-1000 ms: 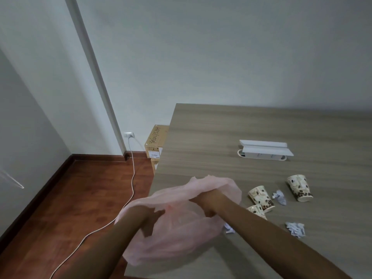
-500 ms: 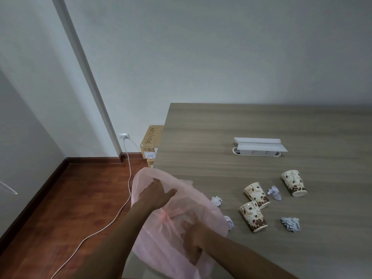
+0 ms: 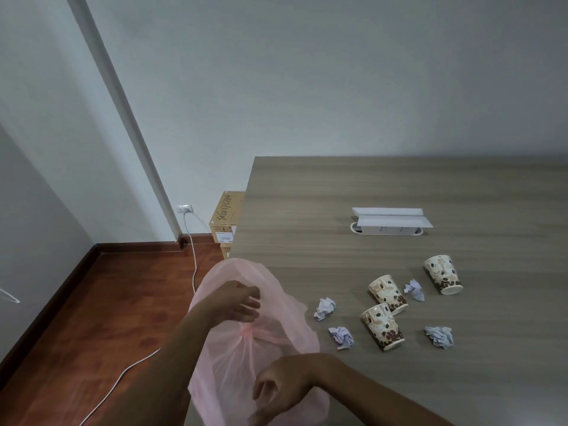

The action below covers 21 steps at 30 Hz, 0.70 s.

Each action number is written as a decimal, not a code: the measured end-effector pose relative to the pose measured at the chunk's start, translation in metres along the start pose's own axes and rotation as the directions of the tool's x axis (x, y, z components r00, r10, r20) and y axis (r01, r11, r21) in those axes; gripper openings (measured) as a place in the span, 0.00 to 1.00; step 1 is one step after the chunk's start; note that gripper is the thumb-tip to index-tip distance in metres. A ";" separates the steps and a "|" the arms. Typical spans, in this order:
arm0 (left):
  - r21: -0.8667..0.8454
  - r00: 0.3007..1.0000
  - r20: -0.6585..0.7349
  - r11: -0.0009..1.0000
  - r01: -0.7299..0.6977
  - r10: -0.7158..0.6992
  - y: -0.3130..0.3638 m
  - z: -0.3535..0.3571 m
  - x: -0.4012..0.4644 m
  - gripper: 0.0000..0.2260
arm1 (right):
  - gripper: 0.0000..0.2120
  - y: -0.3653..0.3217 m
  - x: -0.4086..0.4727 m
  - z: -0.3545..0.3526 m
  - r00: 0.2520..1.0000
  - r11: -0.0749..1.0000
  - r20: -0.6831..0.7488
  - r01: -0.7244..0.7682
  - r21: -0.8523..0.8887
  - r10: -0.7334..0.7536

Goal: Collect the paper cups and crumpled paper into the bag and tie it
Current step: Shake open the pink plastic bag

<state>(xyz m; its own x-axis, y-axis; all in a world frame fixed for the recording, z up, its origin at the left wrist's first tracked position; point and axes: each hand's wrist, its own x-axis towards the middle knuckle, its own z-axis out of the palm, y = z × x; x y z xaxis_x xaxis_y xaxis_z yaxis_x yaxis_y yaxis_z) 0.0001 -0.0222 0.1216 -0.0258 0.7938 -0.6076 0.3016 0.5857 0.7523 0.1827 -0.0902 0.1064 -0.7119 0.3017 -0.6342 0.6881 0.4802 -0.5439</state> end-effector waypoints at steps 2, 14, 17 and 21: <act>-0.131 0.998 0.062 0.991 0.002 0.006 0.001 -0.001 -0.002 0.17 | 0.20 0.005 0.003 0.013 1.000 0.999 0.019 0.015 -0.037 -0.015; 0.350 0.919 -0.282 0.922 -0.167 0.274 0.017 -0.012 -0.005 0.14 | 0.11 0.030 -0.005 0.024 0.968 0.874 -0.219 0.001 -0.486 -0.123; 0.395 0.898 -0.353 0.912 -0.113 0.264 0.017 -0.017 -0.003 0.22 | 0.07 0.026 -0.015 0.007 0.915 0.962 -0.377 0.042 -0.268 -0.145; 0.469 0.922 -0.351 0.883 0.024 0.161 0.015 -0.026 -0.001 0.31 | 0.08 0.017 -0.031 -0.016 0.783 0.963 -0.578 0.095 -0.253 -0.229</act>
<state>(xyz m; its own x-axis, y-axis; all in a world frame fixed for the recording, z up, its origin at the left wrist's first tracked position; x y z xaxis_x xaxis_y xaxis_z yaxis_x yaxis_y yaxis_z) -0.0201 -0.0103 0.1398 -0.3096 0.8842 -0.3497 0.7125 0.4593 0.5305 0.2143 -0.0781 0.1255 -0.7962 0.6025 -0.0544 0.5595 0.6991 -0.4452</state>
